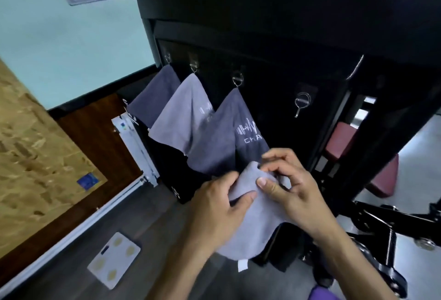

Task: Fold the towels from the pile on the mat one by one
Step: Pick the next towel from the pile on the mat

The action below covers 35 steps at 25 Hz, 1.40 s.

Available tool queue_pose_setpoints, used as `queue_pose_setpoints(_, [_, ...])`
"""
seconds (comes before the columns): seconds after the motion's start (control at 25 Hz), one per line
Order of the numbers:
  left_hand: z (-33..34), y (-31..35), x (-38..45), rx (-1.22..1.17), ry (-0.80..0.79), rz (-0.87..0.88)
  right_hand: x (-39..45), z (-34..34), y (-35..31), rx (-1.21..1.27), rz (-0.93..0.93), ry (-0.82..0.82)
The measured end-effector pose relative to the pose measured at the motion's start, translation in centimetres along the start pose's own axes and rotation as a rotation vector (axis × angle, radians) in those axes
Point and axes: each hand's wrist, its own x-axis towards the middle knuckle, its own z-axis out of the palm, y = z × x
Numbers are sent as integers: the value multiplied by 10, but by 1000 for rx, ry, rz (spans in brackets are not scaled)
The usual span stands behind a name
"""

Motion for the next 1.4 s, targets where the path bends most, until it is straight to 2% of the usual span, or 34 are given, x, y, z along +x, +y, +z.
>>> queue_pose_setpoints(0.08, [14,0,12,-48,33,-45,8,-5,9,-131,10,56])
queue_pose_setpoints(0.2, [29,9,36,-66,73,-72,15,-17,15,6,95,32])
queue_pose_setpoints(0.4, [31,41,82,-63,107,56,44,-44,8,103,110,206])
queue_pose_setpoints(0.52, [27,60,114,-38,113,92,69,-48,-1,-33,49,396])
queue_pose_setpoints(0.68, [32,67,138,22,122,127,78,-44,4,-416,27,586])
queue_pose_setpoints(0.8, [33,64,138,-17,56,155,77,-45,9,-435,-65,683])
queue_pose_setpoints(0.88, [35,60,138,-32,-3,168,75,-46,15,-421,-100,701])
queue_pose_setpoints(1.04, [48,53,131,-21,-84,183,61,-43,34,-443,-39,650])
queue_pose_setpoints(1.24, [47,54,138,-20,-43,213,62,-44,34,-402,-75,733])
queue_pose_setpoints(1.4, [51,50,139,0,-56,210,59,-40,51,-533,-125,710])
